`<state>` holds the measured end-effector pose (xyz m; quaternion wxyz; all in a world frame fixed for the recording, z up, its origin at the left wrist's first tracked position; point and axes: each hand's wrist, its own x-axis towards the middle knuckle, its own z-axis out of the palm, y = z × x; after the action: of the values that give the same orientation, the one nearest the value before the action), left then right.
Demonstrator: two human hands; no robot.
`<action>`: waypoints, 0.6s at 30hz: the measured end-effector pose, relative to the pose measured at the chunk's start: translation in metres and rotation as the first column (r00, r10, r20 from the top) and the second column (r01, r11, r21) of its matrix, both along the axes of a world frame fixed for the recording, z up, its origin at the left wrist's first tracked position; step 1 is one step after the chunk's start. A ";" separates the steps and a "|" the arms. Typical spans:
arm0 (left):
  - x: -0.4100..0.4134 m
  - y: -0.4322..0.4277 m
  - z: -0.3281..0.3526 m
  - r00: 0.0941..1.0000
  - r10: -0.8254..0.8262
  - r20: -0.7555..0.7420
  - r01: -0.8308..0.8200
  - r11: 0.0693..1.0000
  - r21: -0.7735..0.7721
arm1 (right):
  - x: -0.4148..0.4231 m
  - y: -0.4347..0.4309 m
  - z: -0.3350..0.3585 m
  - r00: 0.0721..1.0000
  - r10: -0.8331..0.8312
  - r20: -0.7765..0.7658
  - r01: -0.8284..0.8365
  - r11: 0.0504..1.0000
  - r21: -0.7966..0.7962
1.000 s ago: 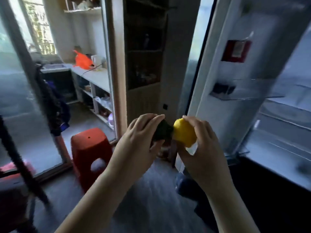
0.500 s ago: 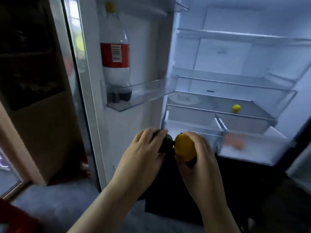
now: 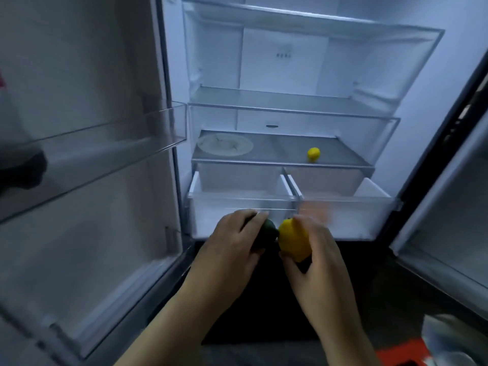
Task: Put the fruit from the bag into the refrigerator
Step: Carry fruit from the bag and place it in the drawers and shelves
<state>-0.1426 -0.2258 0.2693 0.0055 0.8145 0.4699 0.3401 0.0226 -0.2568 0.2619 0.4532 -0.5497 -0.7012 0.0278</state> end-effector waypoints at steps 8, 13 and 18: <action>0.104 0.095 -0.005 0.999 -0.021 0.026 0.022 1.000 -0.019 | 0.108 0.097 -0.003 0.998 0.054 -0.044 -0.055 0.998 -0.016; 0.130 0.147 -0.013 1.000 0.015 0.009 -0.015 0.999 -0.043 | 0.139 0.155 -0.014 0.994 0.111 0.002 -0.110 0.993 -0.050; 0.126 0.208 -0.019 0.999 0.024 -0.031 -0.025 0.998 -0.053 | 0.143 0.220 -0.025 0.985 0.175 0.004 -0.174 0.980 -0.098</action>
<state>-0.0167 -0.0178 0.2501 0.0159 0.8134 0.4889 0.3149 0.1655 -0.0364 0.2369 0.4171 -0.5079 -0.7473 0.0980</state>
